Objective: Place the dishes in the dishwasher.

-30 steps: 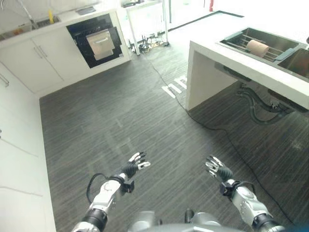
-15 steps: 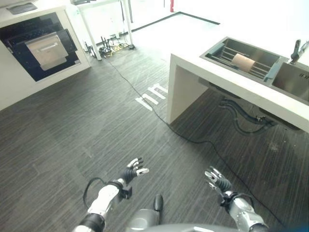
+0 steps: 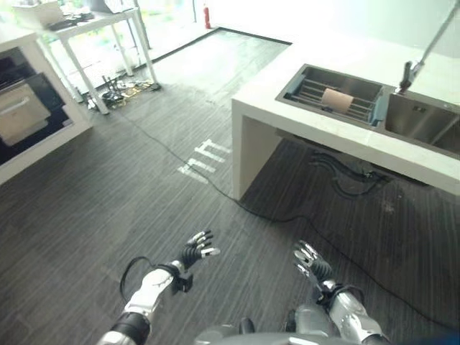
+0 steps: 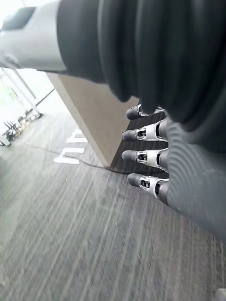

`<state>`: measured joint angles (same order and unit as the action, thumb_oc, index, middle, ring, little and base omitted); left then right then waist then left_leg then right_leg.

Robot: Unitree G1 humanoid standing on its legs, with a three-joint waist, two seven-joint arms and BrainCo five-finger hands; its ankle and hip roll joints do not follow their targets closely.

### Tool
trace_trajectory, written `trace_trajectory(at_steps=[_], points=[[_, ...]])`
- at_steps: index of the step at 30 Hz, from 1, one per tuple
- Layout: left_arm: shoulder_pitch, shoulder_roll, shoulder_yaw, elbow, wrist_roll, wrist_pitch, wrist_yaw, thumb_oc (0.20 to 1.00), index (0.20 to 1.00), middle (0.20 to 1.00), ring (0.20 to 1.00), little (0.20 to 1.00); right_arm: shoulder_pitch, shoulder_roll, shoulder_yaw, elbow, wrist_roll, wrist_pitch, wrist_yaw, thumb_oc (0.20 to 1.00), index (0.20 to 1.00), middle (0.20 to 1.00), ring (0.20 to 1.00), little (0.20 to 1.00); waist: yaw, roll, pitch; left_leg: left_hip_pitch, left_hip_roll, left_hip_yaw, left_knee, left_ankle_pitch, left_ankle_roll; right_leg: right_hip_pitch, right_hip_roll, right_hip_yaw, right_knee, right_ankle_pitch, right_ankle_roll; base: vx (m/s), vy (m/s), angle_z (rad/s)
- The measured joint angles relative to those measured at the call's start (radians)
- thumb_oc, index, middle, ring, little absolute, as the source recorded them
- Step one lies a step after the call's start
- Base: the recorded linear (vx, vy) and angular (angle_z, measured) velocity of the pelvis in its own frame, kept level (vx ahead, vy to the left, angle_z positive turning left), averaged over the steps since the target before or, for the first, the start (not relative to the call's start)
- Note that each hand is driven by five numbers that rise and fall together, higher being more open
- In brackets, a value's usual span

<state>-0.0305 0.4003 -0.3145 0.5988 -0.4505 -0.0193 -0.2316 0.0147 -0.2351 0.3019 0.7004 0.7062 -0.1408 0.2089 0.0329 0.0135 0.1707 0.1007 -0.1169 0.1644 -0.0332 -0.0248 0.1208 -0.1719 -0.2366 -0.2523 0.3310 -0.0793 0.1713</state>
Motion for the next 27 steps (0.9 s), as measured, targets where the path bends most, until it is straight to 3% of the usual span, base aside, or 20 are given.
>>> trace_trajectory(at_steps=[1, 2, 3, 5, 6, 8, 10, 11, 12, 13, 14, 16, 18, 21, 23, 24, 25, 26, 27], points=[[0.010, 0.003, 0.013, 0.000, -0.001, -0.001, 0.003, 1.000, 1.000, 1.000, 1.000, 1.000, -0.007, 0.010, -0.003, 0.019, 0.000, 0.000, 0.015, 1.000, 1.000, 1.000, 1.000, 1.000, 0.015, -0.032, 0.000, -0.025, -0.012, 0.013, 0.044, -0.054, -0.090, 0.002, -0.039, -0.008, -0.088, 0.055, 0.035, 0.14, -0.247, -0.49], [0.023, 0.024, 0.009, -0.008, 0.000, 0.000, 0.007, 1.000, 1.000, 1.000, 1.000, 1.000, -0.013, 0.004, 0.000, 0.016, 0.000, 0.000, 0.031, 1.000, 1.000, 1.000, 1.000, 1.000, 0.029, -0.044, 0.001, -0.049, -0.018, 0.026, 0.084, -0.048, 0.005, 0.009, -0.106, -0.043, -0.264, 0.140, 0.085, 0.18, -0.257, -0.79], [0.037, 0.023, 0.002, 0.001, 0.000, 0.008, 0.017, 1.000, 1.000, 1.000, 1.000, 1.000, -0.023, 0.002, 0.000, 0.015, 0.000, -0.001, 0.038, 1.000, 1.000, 1.000, 1.000, 1.000, 0.028, -0.053, -0.003, -0.036, -0.024, 0.042, 0.077, -0.051, 0.002, 0.023, -0.153, -0.071, -0.372, 0.222, 0.088, 0.22, -0.226, -0.58], [0.060, 0.018, 0.002, -0.013, 0.000, 0.005, 0.020, 1.000, 1.000, 1.000, 1.000, 1.000, -0.021, 0.004, 0.005, 0.015, -0.002, 0.002, 0.039, 1.000, 1.000, 1.000, 1.000, 1.000, 0.033, -0.045, -0.002, -0.003, -0.004, 0.058, 0.057, -0.053, -0.003, 0.054, -0.160, -0.097, -0.361, 0.254, 0.066, 0.23, -0.321, -0.36], [0.090, 0.017, 0.011, -0.014, -0.001, -0.007, 0.025, 1.000, 1.000, 1.000, 1.000, 1.000, -0.019, 0.006, 0.006, 0.015, -0.005, 0.002, 0.042, 1.000, 1.000, 1.000, 1.000, 1.000, 0.032, -0.040, -0.001, 0.021, 0.020, 0.064, 0.045, -0.061, -0.027, 0.091, -0.137, -0.121, -0.341, 0.252, 0.066, 0.25, -0.410, -0.30], [0.120, 0.009, 0.032, -0.013, -0.006, -0.010, 0.032, 1.000, 1.000, 1.000, 1.000, 1.000, -0.017, 0.003, 0.005, 0.005, -0.010, 0.003, 0.042, 1.000, 1.000, 1.000, 1.000, 1.000, 0.031, -0.061, -0.010, 0.024, 0.041, 0.061, 0.047, -0.063, -0.044, 0.137, -0.097, -0.141, -0.325, 0.251, 0.063, 0.28, -0.329, -0.14], [0.122, -0.016, 0.050, -0.013, -0.059, -0.008, 0.032, 1.000, 1.000, 1.000, 1.000, 1.000, -0.014, 0.002, 0.005, -0.003, -0.014, 0.003, 0.035, 1.000, 1.000, 1.000, 1.000, 1.000, 0.012, -0.067, -0.013, 0.034, 0.065, 0.037, 0.041, -0.054, -0.064, 0.191, -0.036, -0.080, -0.358, 0.244, 0.049, 0.20, -0.268, 0.18], [0.122, -0.032, 0.052, -0.017, -0.083, -0.009, 0.032, 1.000, 1.000, 1.000, 1.000, 1.000, -0.015, -0.001, 0.004, -0.004, -0.020, 0.003, 0.035, 1.000, 1.000, 1.000, 1.000, 1.000, 0.007, -0.071, -0.018, 0.047, 0.077, 0.035, 0.028, -0.048, -0.074, 0.213, -0.012, -0.079, -0.384, 0.226, 0.008, 0.14, -0.225, 0.10], [0.124, -0.052, 0.052, -0.020, -0.089, -0.009, 0.033, 1.000, 1.000, 1.000, 1.000, 1.000, -0.020, -0.008, 0.004, -0.004, -0.020, 0.003, 0.035, 1.000, 1.000, 1.000, 1.000, 1.000, 0.006, -0.054, -0.018, 0.054, 0.101, 0.035, 0.027, -0.050, -0.089, 0.234, 0.019, -0.074, -0.408, 0.223, -0.023, 0.13, -0.240, -0.07], [0.124, -0.054, 0.051, -0.020, -0.090, -0.009, 0.033, 1.000, 1.000, 1.000, 1.000, 1.000, -0.021, -0.008, 0.004, -0.004, -0.020, 0.003, 0.035, 1.000, 1.000, 1.000, 1.000, 1.000, 0.006, -0.051, -0.018, 0.055, 0.104, 0.034, 0.027, -0.050, -0.090, 0.236, 0.022, -0.073, -0.409, 0.224, -0.025, 0.09, -0.195, -0.36], [0.128, -0.079, 0.050, -0.036, -0.092, -0.009, 0.037, 1.000, 1.000, 1.000, 1.000, 1.000, -0.034, -0.028, 0.005, -0.004, -0.026, 0.004, 0.035, 1.000, 1.000, 1.000, 1.000, 1.000, 0.000, -0.021, -0.018, 0.055, 0.151, 0.017, 0.037, -0.039, -0.112, 0.236, 0.072, -0.056, -0.407, 0.205, -0.061, 0.13, -0.252, -0.42], [0.112, -0.096, 0.050, -0.038, -0.092, -0.011, 0.041, 1.000, 1.000, 1.000, 1.000, 1.000, -0.040, -0.063, 0.004, -0.004, -0.037, 0.004, 0.035, 1.000, 1.000, 1.000, 1.000, 1.000, -0.002, -0.010, -0.021, 0.057, 0.191, -0.019, 0.042, -0.028, -0.129, 0.238, 0.115, -0.044, -0.406, 0.188, -0.088, 0.14, -0.261, -0.40], [0.069, -0.098, 0.051, -0.032, -0.092, -0.012, 0.054, 1.000, 1.000, 1.000, 1.000, 1.000, -0.042, -0.095, 0.002, -0.005, -0.037, 0.003, 0.036, 1.000, 1.000, 1.000, 1.000, 1.000, -0.002, -0.025, -0.020, 0.016, 0.222, -0.051, 0.132, -0.014, -0.151, 0.238, 0.148, -0.030, -0.417, 0.161, -0.117, 0.15, -0.226, -0.24], [0.067, -0.106, 0.066, -0.028, -0.092, -0.021, 0.069, 1.000, 1.000, 1.000, 1.000, 1.000, -0.040, -0.097, 0.003, -0.008, -0.039, 0.017, 0.041, 1.000, 1.000, 1.000, 1.000, 1.000, -0.013, -0.026, -0.019, -0.075, 0.238, -0.125, 0.328, 0.027, -0.234, 0.227, 0.168, 0.020, -0.407, 0.126, -0.165, 0.11, -0.139, -0.38], [0.060, -0.109, 0.082, -0.028, -0.093, -0.026, 0.076, 1.000, 1.000, 1.000, 1.000, 1.000, -0.026, -0.102, 0.002, -0.011, -0.040, 0.025, 0.046, 1.000, 1.000, 1.000, 1.000, 1.000, -0.032, 0.007, -0.017, -0.124, 0.264, -0.159, 0.403, 0.079, -0.263, 0.214, 0.200, 0.028, -0.376, 0.111, -0.204, 0.14, -0.072, -0.33], [0.051, -0.111, 0.082, -0.031, -0.093, -0.027, 0.076, 1.000, 1.000, 1.000, 1.000, 1.000, -0.017, -0.107, 0.003, -0.011, -0.040, 0.027, 0.046, 1.000, 1.000, 1.000, 1.000, 1.000, -0.032, 0.007, -0.015, -0.149, 0.270, -0.159, 0.432, 0.102, -0.262, 0.204, 0.205, 0.026, -0.365, 0.104, -0.218, 0.19, 0.025, 0.04], [0.052, -0.114, 0.080, -0.038, -0.093, -0.028, 0.076, 1.000, 1.000, 1.000, 1.000, 1.000, -0.013, -0.109, 0.003, -0.003, -0.040, 0.026, 0.046, 1.000, 1.000, 1.000, 1.000, 1.000, -0.029, 0.003, -0.012, -0.174, 0.250, -0.161, 0.450, 0.054, -0.252, 0.203, 0.210, 0.027, -0.371, 0.102, -0.222, 0.18, 0.079, -0.01], [0.059, -0.116, 0.079, -0.044, -0.093, -0.028, 0.075, 1.000, 1.000, 1.000, 1.000, 1.000, -0.010, -0.112, 0.000, -0.001, -0.040, 0.025, 0.045, 1.000, 1.000, 1.000, 1.000, 1.000, -0.029, 0.002, -0.010, -0.191, 0.200, -0.156, 0.431, 0.005, -0.227, 0.204, 0.210, 0.028, -0.379, 0.102, -0.222, 0.16, 0.140, -0.09], [0.065, -0.117, 0.078, -0.044, -0.093, -0.029, 0.076, 1.000, 1.000, 1.000, 1.000, 1.000, -0.010, -0.114, 0.000, 0.002, -0.040, 0.025, 0.045, 1.000, 1.000, 1.000, 1.000, 1.000, -0.026, 0.003, -0.011, -0.181, 0.151, -0.161, 0.335, -0.015, -0.216, 0.206, 0.211, 0.033, -0.389, 0.103, -0.222, 0.15, 0.159, -0.05]])
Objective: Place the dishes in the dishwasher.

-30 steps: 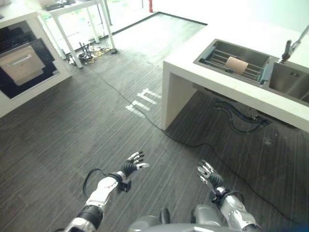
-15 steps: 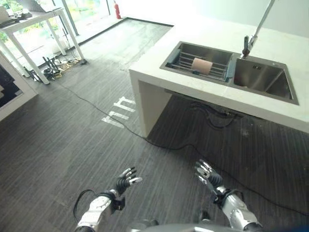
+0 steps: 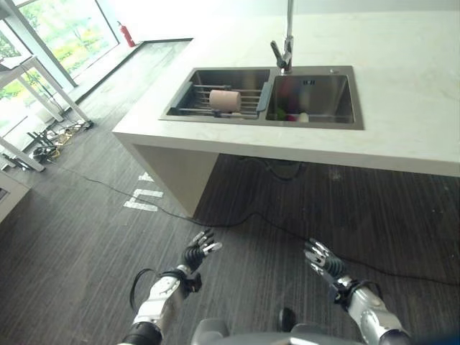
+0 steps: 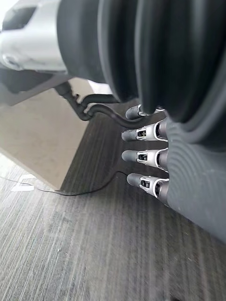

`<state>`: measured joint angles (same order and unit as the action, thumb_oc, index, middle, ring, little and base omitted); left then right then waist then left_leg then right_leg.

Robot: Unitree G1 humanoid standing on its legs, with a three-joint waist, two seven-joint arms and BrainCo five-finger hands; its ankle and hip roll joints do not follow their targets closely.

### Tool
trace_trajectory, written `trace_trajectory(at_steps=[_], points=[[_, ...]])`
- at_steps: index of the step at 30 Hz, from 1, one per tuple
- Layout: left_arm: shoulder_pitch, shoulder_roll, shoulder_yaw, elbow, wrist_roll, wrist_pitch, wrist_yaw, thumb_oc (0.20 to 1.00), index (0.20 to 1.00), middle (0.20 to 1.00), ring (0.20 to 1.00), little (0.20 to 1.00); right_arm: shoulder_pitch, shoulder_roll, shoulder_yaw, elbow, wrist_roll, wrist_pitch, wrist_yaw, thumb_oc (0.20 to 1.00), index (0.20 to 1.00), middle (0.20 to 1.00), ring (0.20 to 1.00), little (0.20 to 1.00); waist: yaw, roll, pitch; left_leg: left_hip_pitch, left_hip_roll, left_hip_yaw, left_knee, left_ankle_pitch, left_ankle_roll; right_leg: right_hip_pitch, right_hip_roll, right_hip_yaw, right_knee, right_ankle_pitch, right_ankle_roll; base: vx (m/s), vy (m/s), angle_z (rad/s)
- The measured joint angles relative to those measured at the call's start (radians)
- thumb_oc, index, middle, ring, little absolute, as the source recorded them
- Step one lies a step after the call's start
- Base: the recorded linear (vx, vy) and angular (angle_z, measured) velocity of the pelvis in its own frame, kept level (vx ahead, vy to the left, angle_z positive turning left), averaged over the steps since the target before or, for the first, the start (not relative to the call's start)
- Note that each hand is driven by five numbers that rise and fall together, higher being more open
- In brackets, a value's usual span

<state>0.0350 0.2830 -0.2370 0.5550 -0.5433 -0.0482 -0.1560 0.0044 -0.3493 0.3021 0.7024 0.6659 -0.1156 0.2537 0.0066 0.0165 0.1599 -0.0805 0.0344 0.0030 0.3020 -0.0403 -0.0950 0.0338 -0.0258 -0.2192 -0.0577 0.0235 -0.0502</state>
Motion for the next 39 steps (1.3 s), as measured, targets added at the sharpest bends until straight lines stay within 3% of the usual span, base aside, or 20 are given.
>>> trace_trajectory(at_steps=[1, 3, 4, 5, 6, 8, 10, 13, 15, 19, 21, 22, 25, 27, 30, 32, 35, 36, 37, 39], points=[[0.003, 0.001, 0.000, -0.001, -0.001, -0.002, 0.000, 1.000, 1.000, 1.000, 1.000, 1.000, 0.001, 0.002, 0.000, 0.000, -0.003, -0.003, -0.001, 1.000, 1.000, 1.000, 1.000, 1.000, -0.001, 0.004, 0.001, 0.003, -0.024, 0.030, -0.119, 0.003, 0.002, 0.006, 0.006, -0.004, -0.013, 0.003, 0.006, 0.18, 0.183, 0.07], [0.000, 0.003, 0.000, -0.001, -0.006, -0.014, 0.001, 1.000, 1.000, 1.000, 1.000, 1.000, -0.004, 0.017, 0.002, 0.014, -0.018, -0.006, -0.006, 1.000, 1.000, 1.000, 1.000, 1.000, 0.015, 0.007, 0.019, -0.007, -0.006, 0.031, -0.395, 0.086, -0.031, 0.032, 0.049, -0.011, -0.029, 0.000, 0.015, 0.26, 0.208, 0.06], [0.000, 0.004, 0.000, -0.001, -0.006, -0.014, 0.003, 1.000, 1.000, 1.000, 1.000, 1.000, -0.013, 0.028, 0.002, 0.033, -0.018, -0.008, -0.009, 1.000, 1.000, 1.000, 1.000, 1.000, 0.026, 0.003, 0.030, -0.035, 0.009, 0.014, -0.395, 0.122, -0.042, 0.046, 0.058, -0.007, -0.029, -0.006, 0.022, 0.27, 0.222, -0.38], [-0.001, 0.003, -0.001, 0.004, -0.006, -0.014, 0.005, 1.000, 1.000, 1.000, 1.000, 1.000, -0.036, 0.036, 0.012, 0.075, -0.018, -0.011, -0.010, 1.000, 1.000, 1.000, 1.000, 1.000, 0.055, -0.008, 0.039, -0.075, 0.024, -0.065, -0.395, 0.164, -0.054, 0.055, 0.069, 0.028, -0.029, -0.023, 0.042, 0.19, 0.201, -0.78], [-0.002, 0.003, 0.000, 0.015, -0.006, -0.014, 0.007, 1.000, 1.000, 1.000, 1.000, 1.000, -0.059, 0.034, 0.026, 0.103, -0.018, -0.011, -0.010, 1.000, 1.000, 1.000, 1.000, 1.000, 0.074, -0.020, 0.053, -0.097, 0.048, -0.106, -0.394, 0.186, -0.059, 0.070, 0.079, 0.054, -0.029, -0.024, 0.039, 0.20, 0.333, -0.85], [-0.006, 0.002, -0.001, 0.017, -0.005, -0.014, 0.008, 1.000, 1.000, 1.000, 1.000, 1.000, -0.066, 0.026, 0.030, 0.111, -0.017, -0.016, -0.010, 1.000, 1.000, 1.000, 1.000, 1.000, 0.062, -0.020, 0.061, -0.097, 0.068, -0.097, -0.380, 0.181, -0.051, 0.096, 0.090, 0.068, -0.025, -0.018, 0.015, 0.19, 0.398, -0.53], [-0.038, 0.003, 0.000, 0.035, -0.004, -0.016, 0.007, 1.000, 1.000, 1.000, 1.000, 1.000, -0.068, 0.021, 0.020, 0.111, -0.015, -0.032, -0.012, 1.000, 1.000, 1.000, 1.000, 1.000, 0.036, -0.016, 0.061, -0.071, 0.063, -0.058, -0.311, 0.159, -0.016, 0.098, 0.090, 0.084, 0.011, -0.048, -0.002, 0.20, 0.375, -0.31], [-0.099, 0.004, -0.001, 0.049, 0.005, -0.015, 0.004, 1.000, 1.000, 1.000, 1.000, 1.000, -0.066, 0.026, -0.009, 0.112, -0.001, -0.031, -0.024, 1.000, 1.000, 1.000, 1.000, 1.000, 0.027, -0.017, 0.062, 0.020, 0.025, -0.030, -0.351, 0.150, 0.001, 0.109, 0.088, 0.092, 0.010, -0.048, 0.000, 0.21, 0.324, -0.03], [-0.133, 0.016, -0.001, 0.051, 0.006, -0.014, 0.002, 1.000, 1.000, 1.000, 1.000, 1.000, -0.059, 0.045, -0.010, 0.112, 0.017, -0.043, -0.026, 1.000, 1.000, 1.000, 1.000, 1.000, 0.027, -0.007, 0.064, 0.084, 0.009, -0.019, -0.393, 0.157, 0.061, 0.142, 0.088, 0.075, 0.020, -0.072, 0.028, 0.18, 0.338, 0.24], [-0.126, 0.080, -0.008, 0.053, 0.014, -0.011, -0.006, 1.000, 1.000, 1.000, 1.000, 1.000, -0.021, 0.102, -0.040, 0.107, 0.026, -0.054, -0.028, 1.000, 1.000, 1.000, 1.000, 1.000, 0.029, -0.001, 0.063, 0.136, -0.065, -0.020, -0.368, 0.109, 0.152, 0.096, 0.001, 0.069, 0.241, -0.154, 0.071, 0.14, 0.377, 0.21], [-0.115, 0.098, -0.007, 0.053, 0.017, 0.009, -0.016, 1.000, 1.000, 1.000, 1.000, 1.000, 0.001, 0.115, -0.074, 0.100, 0.026, -0.054, -0.032, 1.000, 1.000, 1.000, 1.000, 1.000, 0.035, 0.024, 0.064, 0.139, -0.092, -0.014, -0.349, 0.083, 0.191, 0.015, -0.049, 0.058, 0.448, -0.188, 0.075, 0.09, 0.331, 0.00], [-0.108, 0.109, -0.005, 0.045, 0.018, 0.013, -0.024, 1.000, 1.000, 1.000, 1.000, 1.000, 0.028, 0.114, -0.079, 0.084, 0.026, -0.056, -0.035, 1.000, 1.000, 1.000, 1.000, 1.000, 0.056, 0.024, 0.062, 0.149, -0.128, 0.009, -0.315, 0.061, 0.223, -0.049, -0.137, 0.036, 0.590, -0.206, 0.091, 0.12, 0.318, -0.14], [-0.087, 0.125, 0.002, 0.032, 0.018, 0.037, -0.023, 1.000, 1.000, 1.000, 1.000, 1.000, 0.041, 0.115, -0.076, 0.053, 0.023, -0.052, -0.047, 1.000, 1.000, 1.000, 1.000, 1.000, 0.068, 0.019, 0.062, 0.155, -0.141, 0.054, -0.297, 0.049, 0.246, -0.135, -0.231, -0.038, 0.716, -0.190, 0.141, 0.00, 0.099, -0.39], [-0.071, 0.131, 0.002, 0.031, 0.017, 0.043, -0.022, 1.000, 1.000, 1.000, 1.000, 1.000, 0.029, 0.108, -0.066, 0.046, 0.022, -0.048, -0.047, 1.000, 1.000, 1.000, 1.000, 1.000, 0.077, -0.001, 0.055, 0.150, -0.141, 0.071, -0.302, 0.042, 0.234, -0.147, -0.210, -0.062, 0.611, -0.193, 0.157, 0.04, -0.097, -0.35], [-0.072, 0.120, 0.003, 0.033, 0.017, 0.048, -0.021, 1.000, 1.000, 1.000, 1.000, 1.000, 0.023, 0.101, -0.074, 0.047, 0.023, -0.047, -0.043, 1.000, 1.000, 1.000, 1.000, 1.000, 0.062, -0.017, 0.053, 0.154, -0.142, 0.069, -0.303, 0.037, 0.228, -0.153, -0.135, -0.022, 0.367, -0.185, 0.171, 0.06, -0.125, 0.02], [-0.062, 0.117, 0.001, 0.034, 0.017, 0.046, -0.009, 1.000, 1.000, 1.000, 1.000, 1.000, -0.006, 0.100, -0.073, 0.077, 0.023, -0.043, -0.029, 1.000, 1.000, 1.000, 1.000, 1.000, 0.062, -0.033, 0.052, 0.160, -0.157, 0.092, -0.300, 0.029, 0.231, -0.203, -0.158, -0.042, 0.335, -0.116, 0.199, 0.04, -0.217, -0.12], [-0.003, 0.108, 0.002, -0.004, 0.018, 0.041, 0.003, 1.000, 1.000, 1.000, 1.000, 1.000, 0.002, 0.107, -0.055, 0.029, 0.024, -0.041, -0.026, 1.000, 1.000, 1.000, 1.000, 1.000, 0.057, -0.036, 0.028, 0.170, -0.146, 0.093, -0.303, 0.011, 0.225, -0.191, -0.127, -0.015, 0.376, -0.115, 0.177, 0.08, -0.224, -0.06], [0.002, 0.103, 0.002, -0.012, 0.018, 0.041, 0.011, 1.000, 1.000, 1.000, 1.000, 1.000, -0.006, 0.107, -0.047, 0.025, 0.024, -0.035, -0.026, 1.000, 1.000, 1.000, 1.000, 1.000, 0.059, -0.042, 0.018, 0.167, -0.146, 0.094, -0.303, 0.013, 0.224, -0.152, -0.101, -0.022, 0.363, -0.124, 0.155, 0.10, -0.170, -0.07], [-0.005, 0.094, 0.002, -0.009, 0.018, 0.040, 0.023, 1.000, 1.000, 1.000, 1.000, 1.000, -0.004, 0.102, -0.045, 0.023, 0.023, -0.024, -0.024, 1.000, 1.000, 1.000, 1.000, 1.000, 0.042, -0.037, 0.016, 0.162, -0.151, 0.079, -0.295, 0.013, 0.224, -0.117, -0.053, 0.034, 0.365, -0.156, 0.119, 0.09, -0.142, 0.16], [-0.028, 0.087, -0.005, -0.007, 0.017, 0.031, 0.029, 1.000, 1.000, 1.000, 1.000, 1.000, 0.000, 0.090, -0.037, 0.032, 0.022, -0.018, -0.025, 1.000, 1.000, 1.000, 1.000, 1.000, 0.023, -0.026, 0.013, 0.131, -0.150, 0.069, -0.264, 0.011, 0.214, -0.105, 0.005, 0.047, 0.336, -0.182, 0.069, 0.05, -0.085, 0.21]])
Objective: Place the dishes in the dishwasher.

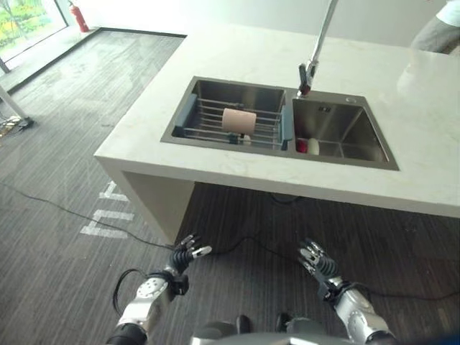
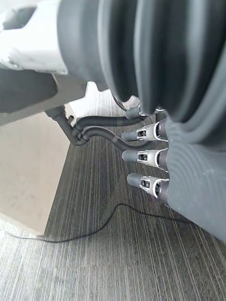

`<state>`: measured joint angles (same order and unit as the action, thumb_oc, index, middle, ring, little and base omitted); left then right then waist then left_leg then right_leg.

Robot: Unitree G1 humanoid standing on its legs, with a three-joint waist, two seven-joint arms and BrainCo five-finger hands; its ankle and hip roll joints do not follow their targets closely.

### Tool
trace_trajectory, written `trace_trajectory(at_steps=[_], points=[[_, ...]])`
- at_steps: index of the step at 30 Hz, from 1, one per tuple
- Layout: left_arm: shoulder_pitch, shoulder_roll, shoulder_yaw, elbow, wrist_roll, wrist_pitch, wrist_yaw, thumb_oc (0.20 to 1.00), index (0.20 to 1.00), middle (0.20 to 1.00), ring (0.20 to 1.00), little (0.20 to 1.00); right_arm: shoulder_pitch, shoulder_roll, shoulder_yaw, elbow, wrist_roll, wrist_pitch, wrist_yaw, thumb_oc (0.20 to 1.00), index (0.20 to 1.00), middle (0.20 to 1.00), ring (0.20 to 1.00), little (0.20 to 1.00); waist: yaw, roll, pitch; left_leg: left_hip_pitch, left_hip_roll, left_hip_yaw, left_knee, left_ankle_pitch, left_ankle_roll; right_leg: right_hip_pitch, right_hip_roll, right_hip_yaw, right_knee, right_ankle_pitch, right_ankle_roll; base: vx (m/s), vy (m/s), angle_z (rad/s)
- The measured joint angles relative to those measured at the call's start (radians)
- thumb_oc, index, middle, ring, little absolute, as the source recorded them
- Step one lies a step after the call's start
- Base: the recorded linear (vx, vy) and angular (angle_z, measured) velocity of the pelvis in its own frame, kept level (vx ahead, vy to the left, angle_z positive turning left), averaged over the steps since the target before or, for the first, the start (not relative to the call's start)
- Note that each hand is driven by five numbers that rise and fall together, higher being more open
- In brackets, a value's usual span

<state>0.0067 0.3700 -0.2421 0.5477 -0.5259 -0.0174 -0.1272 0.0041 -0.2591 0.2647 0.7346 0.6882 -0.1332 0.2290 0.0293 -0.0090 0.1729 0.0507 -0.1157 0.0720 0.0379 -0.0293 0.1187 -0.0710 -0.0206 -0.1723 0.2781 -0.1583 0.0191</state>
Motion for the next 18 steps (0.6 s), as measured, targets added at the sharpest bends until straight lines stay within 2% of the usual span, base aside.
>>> trace_trajectory(at_steps=[1, 2, 3, 4, 5, 6, 7, 8, 9, 11, 13, 14, 15, 16, 18], points=[[0.001, 0.000, 0.006, 0.002, -0.002, -0.007, 0.007, 1.000, 1.000, 1.000, 1.000, 1.000, -0.008, -0.005, 0.010, 0.002, -0.001, 0.012, -0.004, 1.000, 1.000, 1.000, 1.000, 1.000, 0.003, -0.011, 0.005, -0.068, -0.009, 0.021, 0.128, -0.034, -0.068, -0.023, 0.021, -0.001, 0.025, -0.012, -0.065, 0.12, 0.007, 0.07], [-0.017, 0.001, -0.005, 0.013, -0.004, -0.011, 0.008, 1.000, 1.000, 1.000, 1.000, 1.000, -0.015, -0.029, 0.027, 0.012, -0.001, 0.017, -0.009, 1.000, 1.000, 1.000, 1.000, 1.000, 0.005, -0.053, 0.023, -0.275, -0.025, 0.036, 0.552, -0.024, -0.102, -0.013, -0.005, 0.036, 0.018, -0.002, -0.118, 0.20, 0.195, -0.21], [-0.002, 0.002, -0.007, 0.014, -0.003, -0.010, 0.005, 1.000, 1.000, 1.000, 1.000, 1.000, -0.018, -0.040, 0.032, 0.037, 0.000, 0.014, -0.010, 1.000, 1.000, 1.000, 1.000, 1.000, 0.023, -0.033, 0.023, -0.357, 0.027, 0.029, 0.710, -0.043, -0.096, 0.011, 0.009, 0.049, 0.002, 0.000, -0.116, 0.26, 0.312, -0.30], [-0.002, 0.001, -0.003, 0.013, -0.003, -0.012, 0.005, 1.000, 1.000, 1.000, 1.000, 1.000, -0.020, -0.051, 0.030, 0.066, -0.001, 0.014, -0.005, 1.000, 1.000, 1.000, 1.000, 1.000, 0.030, -0.032, 0.026, -0.370, 0.060, -0.049, 0.615, -0.054, -0.107, 0.027, 0.014, 0.061, -0.019, 0.007, -0.081, 0.29, 0.392, -0.50], [-0.002, -0.003, -0.003, 0.013, -0.002, -0.014, 0.004, 1.000, 1.000, 1.000, 1.000, 1.000, -0.025, -0.063, 0.028, 0.088, -0.001, 0.016, -0.004, 1.000, 1.000, 1.000, 1.000, 1.000, 0.031, -0.020, 0.027, -0.355, 0.091, -0.118, 0.467, -0.053, -0.116, 0.033, 0.024, 0.069, -0.036, 0.019, -0.062, 0.24, 0.362, -0.50], [0.001, -0.010, -0.002, 0.019, -0.003, -0.014, 0.005, 1.000, 1.000, 1.000, 1.000, 1.000, -0.028, -0.073, 0.016, 0.092, -0.001, 0.018, -0.004, 1.000, 1.000, 1.000, 1.000, 1.000, 0.036, -0.002, 0.030, -0.298, 0.159, -0.180, 0.167, -0.021, -0.140, 0.046, 0.034, 0.085, -0.077, 0.030, -0.043, 0.27, 0.474, -0.49], [-0.007, -0.022, -0.002, 0.034, -0.003, -0.014, 0.004, 1.000, 1.000, 1.000, 1.000, 1.000, -0.028, -0.077, 0.000, 0.095, -0.001, 0.016, -0.003, 1.000, 1.000, 1.000, 1.000, 1.000, 0.032, 0.015, 0.035, -0.261, 0.207, -0.203, -0.001, 0.013, -0.172, 0.069, 0.035, 0.086, -0.114, 0.041, -0.027, 0.22, 0.480, -0.49], [-0.028, -0.049, -0.001, 0.059, -0.003, -0.014, 0.002, 1.000, 1.000, 1.000, 1.000, 1.000, -0.032, -0.088, -0.004, 0.127, -0.001, 0.011, -0.003, 1.000, 1.000, 1.000, 1.000, 1.000, 0.030, 0.033, 0.043, -0.232, 0.259, -0.217, -0.099, 0.039, -0.205, 0.090, 0.035, 0.099, -0.127, 0.059, -0.002, 0.23, 0.570, -0.31], [-0.035, -0.070, -0.002, 0.066, -0.003, -0.014, -0.007, 1.000, 1.000, 1.000, 1.000, 1.000, -0.033, -0.098, -0.006, 0.158, 0.000, 0.011, -0.006, 1.000, 1.000, 1.000, 1.000, 1.000, 0.034, 0.048, 0.046, -0.221, 0.285, -0.224, -0.100, 0.042, -0.207, 0.100, 0.034, 0.104, -0.124, 0.050, -0.013, 0.19, 0.548, -0.23], [-0.049, -0.080, -0.003, 0.074, -0.003, -0.015, -0.025, 1.000, 1.000, 1.000, 1.000, 1.000, -0.031, -0.111, -0.016, 0.179, 0.000, 0.007, -0.010, 1.000, 1.000, 1.000, 1.000, 1.000, 0.030, 0.078, 0.046, -0.194, 0.281, -0.222, -0.055, 0.043, -0.204, 0.111, 0.012, 0.119, -0.120, 0.036, 0.011, 0.22, 0.598, -0.21], [-0.049, -0.075, -0.005, 0.074, -0.002, -0.018, -0.032, 1.000, 1.000, 1.000, 1.000, 1.000, -0.020, -0.103, -0.039, 0.194, 0.001, 0.006, -0.022, 1.000, 1.000, 1.000, 1.000, 1.000, 0.029, 0.078, 0.046, -0.112, 0.244, -0.191, -0.077, 0.058, -0.193, 0.136, -0.031, 0.136, -0.115, 0.031, 0.035, 0.23, 0.529, -0.12], [-0.059, -0.068, -0.016, 0.083, 0.001, -0.019, -0.037, 1.000, 1.000, 1.000, 1.000, 1.000, -0.009, -0.077, -0.100, 0.197, 0.016, -0.013, -0.032, 1.000, 1.000, 1.000, 1.000, 1.000, 0.035, 0.065, 0.053, -0.103, 0.213, -0.150, -0.080, 0.090, -0.180, 0.155, -0.078, 0.112, -0.109, 0.014, 0.062, 0.18, 0.447, 0.13], [-0.049, -0.015, -0.043, 0.054, 0.010, -0.016, -0.039, 1.000, 1.000, 1.000, 1.000, 1.000, 0.034, -0.030, -0.127, 0.200, 0.061, -0.031, -0.041, 1.000, 1.000, 1.000, 1.000, 1.000, 0.046, 0.003, 0.056, -0.100, 0.150, -0.100, -0.029, 0.120, -0.153, 0.168, -0.153, 0.100, -0.101, 0.006, 0.074, 0.14, 0.381, 0.08], [-0.045, 0.032, -0.042, 0.051, 0.038, -0.011, -0.039, 1.000, 1.000, 1.000, 1.000, 1.000, 0.039, 0.012, -0.142, 0.212, 0.065, -0.040, -0.033, 1.000, 1.000, 1.000, 1.000, 1.000, 0.056, -0.034, 0.055, -0.098, 0.126, -0.077, -0.022, 0.110, -0.127, 0.165, -0.183, 0.065, -0.101, 0.025, 0.067, 0.10, 0.286, -0.20], [-0.023, 0.096, -0.007, 0.053, 0.049, -0.010, -0.039, 1.000, 1.000, 1.000, 1.000, 1.000, 0.014, 0.052, -0.154, 0.238, 0.074, -0.049, -0.010, 1.000, 1.000, 1.000, 1.000, 1.000, 0.095, -0.042, 0.056, -0.081, 0.150, -0.003, -0.010, 0.088, -0.102, 0.149, -0.191, -0.034, -0.101, 0.088, 0.030, 0.04, 0.090, -0.89]])
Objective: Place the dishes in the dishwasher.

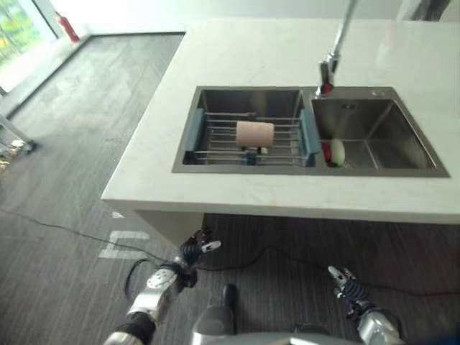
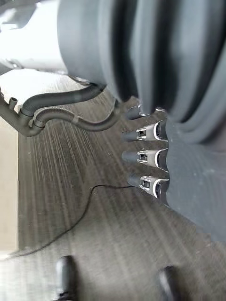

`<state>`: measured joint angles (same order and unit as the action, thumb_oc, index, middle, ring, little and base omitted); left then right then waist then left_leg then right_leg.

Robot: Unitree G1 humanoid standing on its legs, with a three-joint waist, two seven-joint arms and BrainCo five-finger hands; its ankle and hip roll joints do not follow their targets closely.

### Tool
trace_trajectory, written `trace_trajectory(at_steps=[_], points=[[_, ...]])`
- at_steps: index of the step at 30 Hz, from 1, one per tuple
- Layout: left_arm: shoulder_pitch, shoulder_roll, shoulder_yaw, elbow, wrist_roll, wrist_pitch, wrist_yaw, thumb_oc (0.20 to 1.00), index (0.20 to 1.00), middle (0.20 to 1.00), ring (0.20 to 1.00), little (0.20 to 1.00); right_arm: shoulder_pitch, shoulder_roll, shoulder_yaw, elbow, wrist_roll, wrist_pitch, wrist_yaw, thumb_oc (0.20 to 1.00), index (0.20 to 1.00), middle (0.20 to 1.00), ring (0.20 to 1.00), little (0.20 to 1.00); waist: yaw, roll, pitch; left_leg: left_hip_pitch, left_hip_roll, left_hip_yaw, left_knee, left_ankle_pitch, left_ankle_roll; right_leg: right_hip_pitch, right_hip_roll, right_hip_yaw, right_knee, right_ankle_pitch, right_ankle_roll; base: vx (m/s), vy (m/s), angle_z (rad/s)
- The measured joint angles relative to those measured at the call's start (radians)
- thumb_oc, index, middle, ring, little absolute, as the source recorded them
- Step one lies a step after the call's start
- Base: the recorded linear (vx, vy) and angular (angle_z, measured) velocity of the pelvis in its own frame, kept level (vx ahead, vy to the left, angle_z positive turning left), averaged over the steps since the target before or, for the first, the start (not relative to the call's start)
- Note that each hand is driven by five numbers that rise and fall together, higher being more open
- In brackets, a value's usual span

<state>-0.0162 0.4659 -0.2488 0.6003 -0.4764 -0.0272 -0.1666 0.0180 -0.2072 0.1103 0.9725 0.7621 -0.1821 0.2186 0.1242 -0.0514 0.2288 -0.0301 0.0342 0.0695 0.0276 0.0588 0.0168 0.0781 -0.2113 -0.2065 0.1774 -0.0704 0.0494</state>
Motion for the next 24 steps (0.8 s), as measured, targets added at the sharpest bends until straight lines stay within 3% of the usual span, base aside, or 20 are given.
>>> trace_trajectory(at_steps=[2, 4, 5, 8, 10, 11, 16, 24], points=[[0.002, 0.043, 0.016, -0.003, 0.019, -0.001, 0.005, 1.000, 1.000, 1.000, 1.000, 1.000, -0.019, -0.002, -0.003, -0.006, 0.004, -0.009, 0.017, 1.000, 1.000, 1.000, 1.000, 1.000, -0.007, 0.005, 0.001, 0.032, -0.004, 0.025, -0.017, -0.024, 0.024, -0.004, -0.033, -0.052, -0.004, 0.025, 0.080, 0.11, 0.013, -0.70], [-0.007, 0.044, 0.022, -0.014, 0.017, 0.002, 0.015, 1.000, 1.000, 1.000, 1.000, 1.000, -0.024, -0.007, -0.002, -0.032, -0.002, -0.008, 0.029, 1.000, 1.000, 1.000, 1.000, 1.000, -0.017, 0.008, 0.001, 0.050, -0.010, 0.045, -0.045, -0.027, 0.023, -0.054, -0.045, -0.033, -0.063, 0.038, 0.152, 0.12, -0.130, -0.19], [-0.025, 0.028, 0.020, -0.017, 0.017, 0.004, 0.024, 1.000, 1.000, 1.000, 1.000, 1.000, -0.014, -0.008, 0.001, -0.035, -0.016, 0.001, 0.030, 1.000, 1.000, 1.000, 1.000, 1.000, -0.041, -0.016, -0.007, 0.057, -0.050, 0.040, -0.043, -0.035, 0.034, -0.083, -0.087, -0.023, -0.135, 0.099, 0.178, 0.12, -0.211, 0.24], [-0.007, -0.015, 0.022, -0.035, 0.016, -0.006, 0.054, 1.000, 1.000, 1.000, 1.000, 1.000, -0.017, 0.008, 0.044, 0.000, -0.016, 0.003, 0.037, 1.000, 1.000, 1.000, 1.000, 1.000, -0.019, -0.036, -0.035, 0.053, -0.058, 0.041, -0.044, -0.055, 0.057, -0.088, -0.085, -0.031, -0.149, 0.135, 0.148, 0.12, -0.119, 0.18], [0.034, -0.014, 0.022, -0.054, 0.016, -0.003, 0.056, 1.000, 1.000, 1.000, 1.000, 1.000, -0.022, 0.015, 0.044, -0.001, -0.016, 0.003, 0.036, 1.000, 1.000, 1.000, 1.000, 1.000, -0.003, -0.057, -0.054, 0.057, -0.061, 0.039, -0.046, -0.044, 0.031, -0.038, -0.070, -0.031, -0.207, 0.191, 0.114, 0.15, -0.030, 0.00], [0.048, -0.014, 0.024, -0.055, 0.017, 0.007, 0.055, 1.000, 1.000, 1.000, 1.000, 1.000, -0.022, 0.013, 0.043, -0.014, -0.015, 0.003, 0.027, 1.000, 1.000, 1.000, 1.000, 1.000, -0.004, -0.069, -0.062, 0.059, -0.066, 0.032, -0.048, -0.040, 0.016, 0.007, -0.059, -0.053, -0.258, 0.218, 0.117, 0.14, 0.021, 0.15], [0.052, -0.069, 0.012, -0.061, 0.017, 0.025, 0.051, 1.000, 1.000, 1.000, 1.000, 1.000, -0.025, -0.026, 0.038, -0.038, -0.016, 0.003, -0.009, 1.000, 1.000, 1.000, 1.000, 1.000, -0.038, 0.002, -0.084, 0.085, -0.001, 0.019, -0.115, -0.008, -0.041, 0.021, 0.005, -0.058, -0.265, 0.152, 0.097, 0.08, 0.066, 0.03], [0.056, -0.074, 0.012, -0.070, 0.017, 0.025, 0.045, 1.000, 1.000, 1.000, 1.000, 1.000, 0.020, -0.033, 0.041, -0.001, -0.057, 0.020, 0.011, 1.000, 1.000, 1.000, 1.000, 1.000, -0.047, 0.016, -0.088, 0.089, 0.020, -0.008, -0.117, 0.000, -0.050, 0.038, 0.027, -0.078, -0.266, 0.145, 0.086, 0.02, 0.010, 0.08]])
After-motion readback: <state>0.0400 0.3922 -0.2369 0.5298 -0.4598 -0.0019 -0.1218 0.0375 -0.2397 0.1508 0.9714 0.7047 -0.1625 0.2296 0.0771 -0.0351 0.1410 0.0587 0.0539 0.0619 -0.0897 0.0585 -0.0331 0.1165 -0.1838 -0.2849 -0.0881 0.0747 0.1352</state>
